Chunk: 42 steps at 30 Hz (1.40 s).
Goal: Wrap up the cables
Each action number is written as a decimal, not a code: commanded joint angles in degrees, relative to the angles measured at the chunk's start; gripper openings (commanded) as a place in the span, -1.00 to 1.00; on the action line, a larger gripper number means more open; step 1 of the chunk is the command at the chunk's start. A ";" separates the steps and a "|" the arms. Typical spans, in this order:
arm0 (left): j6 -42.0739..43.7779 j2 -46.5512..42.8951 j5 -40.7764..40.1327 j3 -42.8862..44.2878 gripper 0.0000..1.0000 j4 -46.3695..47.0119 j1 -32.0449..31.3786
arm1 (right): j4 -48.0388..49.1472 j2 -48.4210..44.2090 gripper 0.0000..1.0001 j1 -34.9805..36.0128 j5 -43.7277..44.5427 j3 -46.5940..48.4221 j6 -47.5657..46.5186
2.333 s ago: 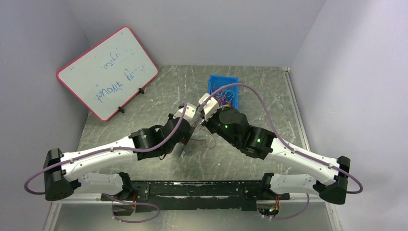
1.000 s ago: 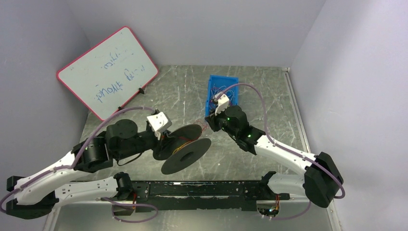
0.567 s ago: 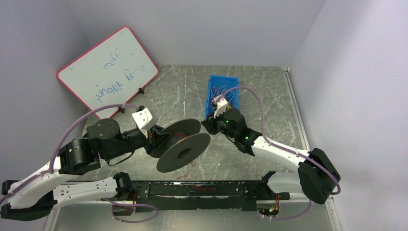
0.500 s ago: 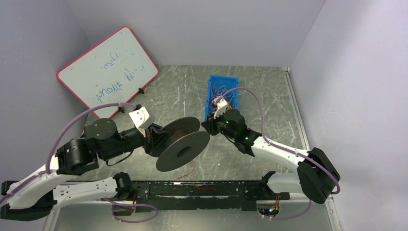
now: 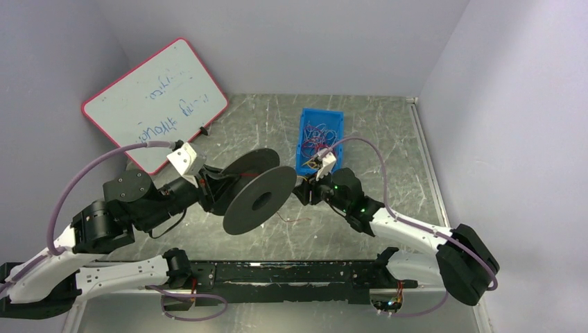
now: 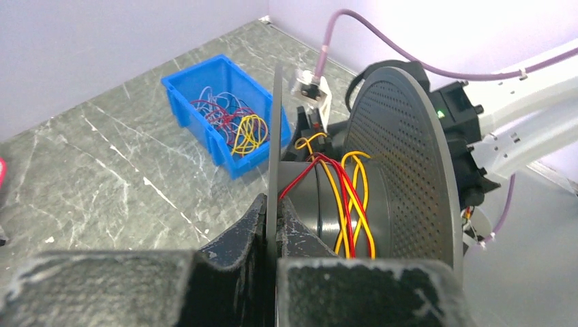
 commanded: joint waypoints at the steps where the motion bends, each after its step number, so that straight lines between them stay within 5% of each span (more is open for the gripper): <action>1: -0.15 0.12 -4.88 2.89 -0.86 8.35 -0.21 | 3.14 -2.63 0.03 -0.75 -1.14 -1.92 3.50; 18: -0.81 5.07 -9.90 2.74 -0.86 15.14 -0.21 | 32.01 7.45 0.17 -0.45 -17.69 -7.44 22.00; 31: -0.61 6.72 -9.22 2.83 -0.86 18.67 -0.21 | 43.72 19.13 0.15 4.00 -16.24 -6.74 28.07; 36: -0.54 6.83 -9.61 2.62 -0.86 19.62 -0.21 | 51.31 23.88 -0.17 5.42 -17.24 -7.46 31.89; 42: -1.11 6.83 -15.45 1.94 -0.86 20.92 -0.21 | 55.24 26.69 -0.90 6.40 -17.69 -8.94 34.22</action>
